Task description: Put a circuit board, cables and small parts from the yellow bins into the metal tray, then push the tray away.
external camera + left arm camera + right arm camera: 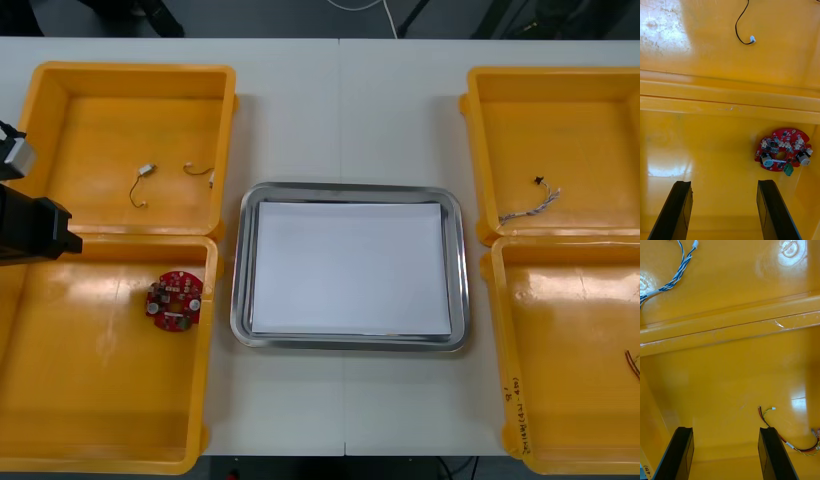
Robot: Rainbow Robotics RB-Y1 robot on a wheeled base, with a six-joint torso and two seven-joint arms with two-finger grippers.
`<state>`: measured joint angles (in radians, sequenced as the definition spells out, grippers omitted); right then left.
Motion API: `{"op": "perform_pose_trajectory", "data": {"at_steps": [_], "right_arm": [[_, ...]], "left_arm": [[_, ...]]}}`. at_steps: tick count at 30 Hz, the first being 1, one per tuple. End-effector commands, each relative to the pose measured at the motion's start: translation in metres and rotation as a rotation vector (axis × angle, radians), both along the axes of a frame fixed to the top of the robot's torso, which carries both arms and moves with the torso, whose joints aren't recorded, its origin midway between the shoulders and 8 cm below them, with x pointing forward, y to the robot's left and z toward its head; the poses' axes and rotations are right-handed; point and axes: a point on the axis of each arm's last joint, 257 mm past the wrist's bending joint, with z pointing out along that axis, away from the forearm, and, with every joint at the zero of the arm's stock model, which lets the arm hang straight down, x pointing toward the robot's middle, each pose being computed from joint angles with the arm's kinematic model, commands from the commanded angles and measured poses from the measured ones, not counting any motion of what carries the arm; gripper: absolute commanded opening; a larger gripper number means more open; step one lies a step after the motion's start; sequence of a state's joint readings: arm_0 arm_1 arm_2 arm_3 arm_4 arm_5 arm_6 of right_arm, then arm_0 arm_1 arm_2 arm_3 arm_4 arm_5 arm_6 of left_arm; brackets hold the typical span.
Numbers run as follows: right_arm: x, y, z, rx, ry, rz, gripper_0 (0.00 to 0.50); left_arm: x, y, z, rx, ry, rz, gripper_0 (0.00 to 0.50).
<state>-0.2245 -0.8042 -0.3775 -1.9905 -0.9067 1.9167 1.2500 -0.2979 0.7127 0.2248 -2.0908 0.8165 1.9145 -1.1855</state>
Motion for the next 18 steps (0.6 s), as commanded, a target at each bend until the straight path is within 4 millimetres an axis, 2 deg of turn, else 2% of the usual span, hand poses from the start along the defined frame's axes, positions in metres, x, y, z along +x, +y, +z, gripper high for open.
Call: {"op": "perform_pose_trajectory", "data": {"at_steps": [1, 18], "right_arm": [[0.0004, -0.0184, 0.0199, -0.036, -0.031, -0.025, 0.5], [0.0004, -0.0184, 0.0199, -0.036, -0.031, -0.025, 0.5]], "left_arm": [[-0.0041, 0.0165, 0.0091, 0.013, -0.014, 0.097, 0.5], [-0.0041, 0.0165, 0.0091, 0.013, -0.014, 0.097, 0.5]]}}
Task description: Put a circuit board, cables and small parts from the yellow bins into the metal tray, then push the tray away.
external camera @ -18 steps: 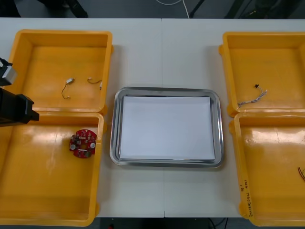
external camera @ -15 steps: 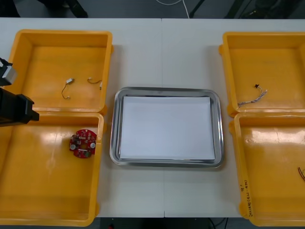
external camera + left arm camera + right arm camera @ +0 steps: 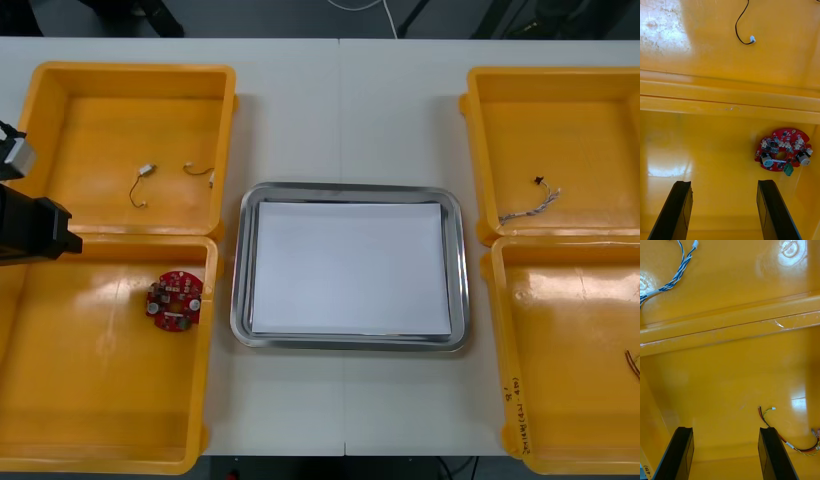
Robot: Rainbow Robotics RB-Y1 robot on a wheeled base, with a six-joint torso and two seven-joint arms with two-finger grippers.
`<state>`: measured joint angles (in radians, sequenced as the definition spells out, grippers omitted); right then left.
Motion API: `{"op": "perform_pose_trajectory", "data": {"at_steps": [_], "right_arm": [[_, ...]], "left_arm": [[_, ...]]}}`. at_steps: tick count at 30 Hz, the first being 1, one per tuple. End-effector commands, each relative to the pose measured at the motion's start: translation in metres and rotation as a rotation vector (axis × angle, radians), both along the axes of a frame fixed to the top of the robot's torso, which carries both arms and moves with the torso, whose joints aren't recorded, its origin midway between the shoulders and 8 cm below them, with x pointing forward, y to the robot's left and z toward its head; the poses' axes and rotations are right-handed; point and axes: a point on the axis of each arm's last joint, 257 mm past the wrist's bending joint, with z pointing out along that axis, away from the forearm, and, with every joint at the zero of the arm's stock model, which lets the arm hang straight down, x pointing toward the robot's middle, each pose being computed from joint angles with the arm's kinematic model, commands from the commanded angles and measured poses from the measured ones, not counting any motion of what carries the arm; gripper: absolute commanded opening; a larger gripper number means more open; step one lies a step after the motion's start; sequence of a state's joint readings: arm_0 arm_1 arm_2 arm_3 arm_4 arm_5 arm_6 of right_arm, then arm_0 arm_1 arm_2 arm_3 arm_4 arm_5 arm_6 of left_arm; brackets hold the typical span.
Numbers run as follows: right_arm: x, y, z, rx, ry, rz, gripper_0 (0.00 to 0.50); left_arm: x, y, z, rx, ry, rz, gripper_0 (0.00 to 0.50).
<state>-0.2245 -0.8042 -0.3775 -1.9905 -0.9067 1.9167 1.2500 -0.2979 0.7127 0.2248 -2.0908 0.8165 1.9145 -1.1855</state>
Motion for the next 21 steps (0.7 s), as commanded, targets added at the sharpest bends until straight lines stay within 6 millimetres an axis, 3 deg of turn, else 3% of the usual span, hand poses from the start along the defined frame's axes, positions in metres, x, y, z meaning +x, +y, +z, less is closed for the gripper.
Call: {"op": "perform_pose_trajectory", "data": {"at_steps": [1, 21], "right_arm": [[0.0004, -0.0184, 0.0199, -0.036, -0.031, -0.025, 0.5], [0.0004, -0.0184, 0.0199, -0.036, -0.031, -0.025, 0.5]], "left_arm": [[-0.0041, 0.0165, 0.0091, 0.013, -0.014, 0.097, 0.5], [-0.0041, 0.0165, 0.0091, 0.013, -0.014, 0.097, 0.5]]}}
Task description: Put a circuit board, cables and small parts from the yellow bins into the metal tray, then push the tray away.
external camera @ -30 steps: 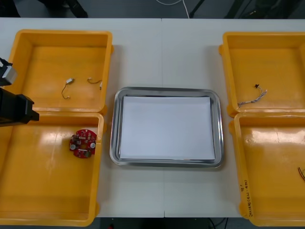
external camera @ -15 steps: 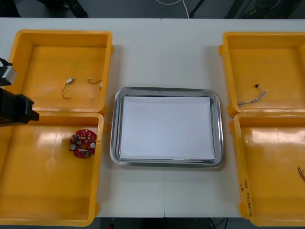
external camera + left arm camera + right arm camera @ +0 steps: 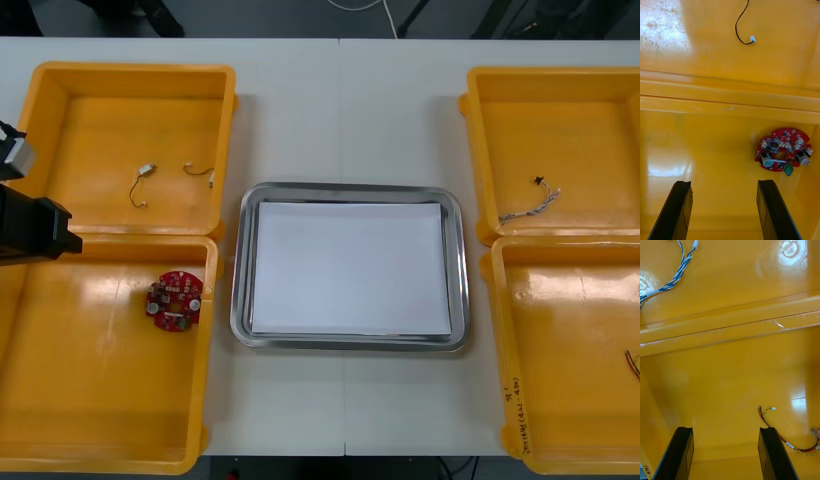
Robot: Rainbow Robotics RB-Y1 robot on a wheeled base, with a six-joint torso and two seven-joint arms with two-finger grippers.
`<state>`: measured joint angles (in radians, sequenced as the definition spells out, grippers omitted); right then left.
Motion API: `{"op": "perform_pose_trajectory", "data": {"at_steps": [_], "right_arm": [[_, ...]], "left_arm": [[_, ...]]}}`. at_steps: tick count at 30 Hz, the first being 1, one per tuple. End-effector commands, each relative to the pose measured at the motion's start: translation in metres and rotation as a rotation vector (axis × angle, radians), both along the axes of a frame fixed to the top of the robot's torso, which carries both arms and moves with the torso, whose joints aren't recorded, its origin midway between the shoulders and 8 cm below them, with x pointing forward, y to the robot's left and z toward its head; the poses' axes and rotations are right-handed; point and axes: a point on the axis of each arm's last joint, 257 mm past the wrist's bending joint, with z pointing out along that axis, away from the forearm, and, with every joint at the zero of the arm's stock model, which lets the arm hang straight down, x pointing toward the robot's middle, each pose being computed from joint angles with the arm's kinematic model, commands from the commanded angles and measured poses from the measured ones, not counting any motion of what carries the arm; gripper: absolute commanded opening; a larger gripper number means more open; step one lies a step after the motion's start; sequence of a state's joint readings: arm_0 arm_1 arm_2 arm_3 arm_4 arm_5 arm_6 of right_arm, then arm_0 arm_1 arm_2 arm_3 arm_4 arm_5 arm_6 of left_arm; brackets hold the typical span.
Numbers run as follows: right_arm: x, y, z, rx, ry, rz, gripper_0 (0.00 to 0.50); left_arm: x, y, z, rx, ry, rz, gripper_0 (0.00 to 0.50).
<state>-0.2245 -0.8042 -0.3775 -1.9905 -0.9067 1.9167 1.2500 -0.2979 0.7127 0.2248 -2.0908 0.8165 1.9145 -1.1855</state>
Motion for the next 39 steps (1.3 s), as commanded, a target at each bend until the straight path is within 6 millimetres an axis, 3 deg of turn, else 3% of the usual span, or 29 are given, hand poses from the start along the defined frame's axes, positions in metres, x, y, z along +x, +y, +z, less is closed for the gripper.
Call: {"op": "perform_pose_trajectory", "data": {"at_steps": [1, 39], "right_arm": [[0.0004, -0.0184, 0.0199, -0.036, -0.031, -0.025, 0.5], [0.0004, -0.0184, 0.0199, -0.036, -0.031, -0.025, 0.5]], "left_arm": [[-0.0041, 0.0165, 0.0091, 0.013, -0.014, 0.097, 0.5], [-0.0041, 0.0165, 0.0091, 0.013, -0.014, 0.097, 0.5]]}}
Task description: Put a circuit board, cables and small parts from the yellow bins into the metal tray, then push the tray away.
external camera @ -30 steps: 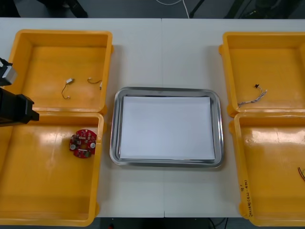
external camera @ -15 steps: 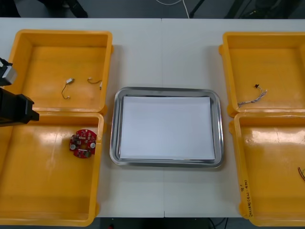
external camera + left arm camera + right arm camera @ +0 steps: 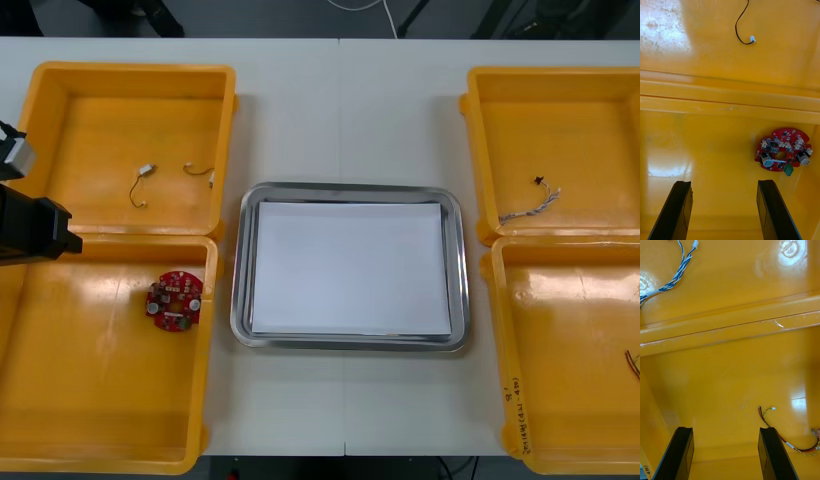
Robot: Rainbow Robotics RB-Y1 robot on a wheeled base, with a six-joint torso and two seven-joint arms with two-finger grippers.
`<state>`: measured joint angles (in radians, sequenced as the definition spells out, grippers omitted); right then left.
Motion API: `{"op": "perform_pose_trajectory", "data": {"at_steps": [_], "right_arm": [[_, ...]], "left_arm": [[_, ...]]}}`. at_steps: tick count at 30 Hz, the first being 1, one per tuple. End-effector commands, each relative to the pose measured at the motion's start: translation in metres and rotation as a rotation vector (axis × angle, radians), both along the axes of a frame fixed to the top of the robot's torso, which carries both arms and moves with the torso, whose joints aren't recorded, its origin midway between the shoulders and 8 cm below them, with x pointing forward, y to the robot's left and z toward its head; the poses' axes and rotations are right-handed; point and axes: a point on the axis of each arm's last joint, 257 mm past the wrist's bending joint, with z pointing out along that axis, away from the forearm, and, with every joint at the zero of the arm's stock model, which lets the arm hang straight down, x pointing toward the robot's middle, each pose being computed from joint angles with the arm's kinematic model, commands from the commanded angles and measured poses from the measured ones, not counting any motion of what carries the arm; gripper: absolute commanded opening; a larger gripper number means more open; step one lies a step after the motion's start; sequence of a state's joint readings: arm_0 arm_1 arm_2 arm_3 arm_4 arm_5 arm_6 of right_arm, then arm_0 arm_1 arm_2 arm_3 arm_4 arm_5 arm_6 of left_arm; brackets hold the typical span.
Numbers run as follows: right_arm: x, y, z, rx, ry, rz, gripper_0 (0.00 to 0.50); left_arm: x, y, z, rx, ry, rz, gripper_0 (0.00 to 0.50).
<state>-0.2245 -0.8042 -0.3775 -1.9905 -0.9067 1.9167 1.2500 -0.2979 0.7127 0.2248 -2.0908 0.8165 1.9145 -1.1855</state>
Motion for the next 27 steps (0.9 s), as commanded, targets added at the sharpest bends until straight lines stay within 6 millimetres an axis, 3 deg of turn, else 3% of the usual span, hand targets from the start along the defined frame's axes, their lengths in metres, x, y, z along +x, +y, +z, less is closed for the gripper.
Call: {"op": "perform_pose_trajectory", "data": {"at_steps": [1, 27], "right_arm": [[0.0004, -0.0184, 0.0199, -0.036, -0.031, -0.025, 0.5], [0.0004, -0.0184, 0.0199, -0.036, -0.031, -0.025, 0.5]], "left_arm": [[-0.0041, 0.0165, 0.0091, 0.013, -0.014, 0.097, 0.5], [-0.0041, 0.0165, 0.0091, 0.013, -0.014, 0.097, 0.5]]}}
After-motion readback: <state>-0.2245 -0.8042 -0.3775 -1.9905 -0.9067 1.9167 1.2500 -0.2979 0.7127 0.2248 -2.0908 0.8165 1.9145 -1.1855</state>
